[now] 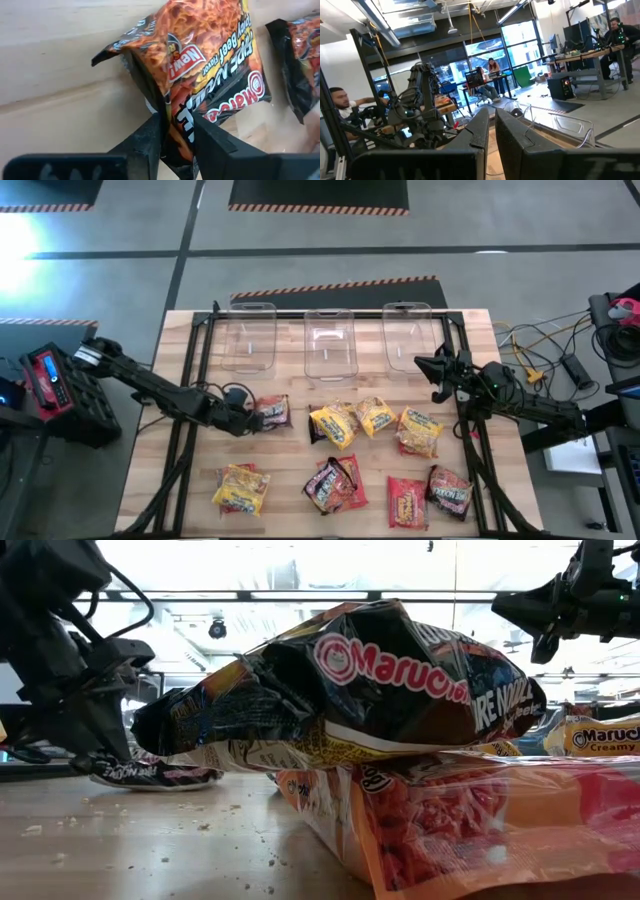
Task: Sort Maruchan noodles
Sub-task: Put the black noodle pack into the middle transparent bin, then put the yellow noodle pack into the left transparent bin
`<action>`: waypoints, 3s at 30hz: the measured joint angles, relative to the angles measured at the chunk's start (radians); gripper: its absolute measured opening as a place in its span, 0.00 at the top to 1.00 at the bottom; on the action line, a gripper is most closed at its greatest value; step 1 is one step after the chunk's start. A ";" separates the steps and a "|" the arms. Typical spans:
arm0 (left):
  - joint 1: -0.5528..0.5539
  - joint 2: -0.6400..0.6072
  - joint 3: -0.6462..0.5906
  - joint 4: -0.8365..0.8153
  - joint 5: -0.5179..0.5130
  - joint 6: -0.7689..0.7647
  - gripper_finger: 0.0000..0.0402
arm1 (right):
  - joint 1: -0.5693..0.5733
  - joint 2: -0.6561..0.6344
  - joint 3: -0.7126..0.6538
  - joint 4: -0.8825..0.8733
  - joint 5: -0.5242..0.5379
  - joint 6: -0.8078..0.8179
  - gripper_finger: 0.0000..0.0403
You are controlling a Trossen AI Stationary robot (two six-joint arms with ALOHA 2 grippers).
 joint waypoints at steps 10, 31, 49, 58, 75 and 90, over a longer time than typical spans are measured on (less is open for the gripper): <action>-0.001 -0.050 0.003 0.007 -0.014 0.034 0.90 | 0.000 0.000 0.000 0.000 0.000 0.000 0.94; -0.001 -0.143 0.005 0.013 -0.055 0.108 1.00 | 0.000 0.000 0.000 0.000 0.000 0.000 0.94; -0.001 -0.249 0.080 0.039 -0.233 0.363 1.00 | 0.000 0.000 0.000 0.000 0.000 0.000 0.94; -0.001 -0.249 0.243 -0.045 -0.363 0.608 1.00 | 0.000 0.000 0.000 0.000 0.000 0.000 0.94; -0.002 -0.243 0.314 -0.276 -0.355 0.593 1.00 | 0.000 0.000 0.000 0.000 0.000 0.000 0.94; -0.039 -0.244 0.155 -0.446 -0.340 0.144 1.00 | 0.000 0.000 0.000 -0.025 0.000 -0.017 0.94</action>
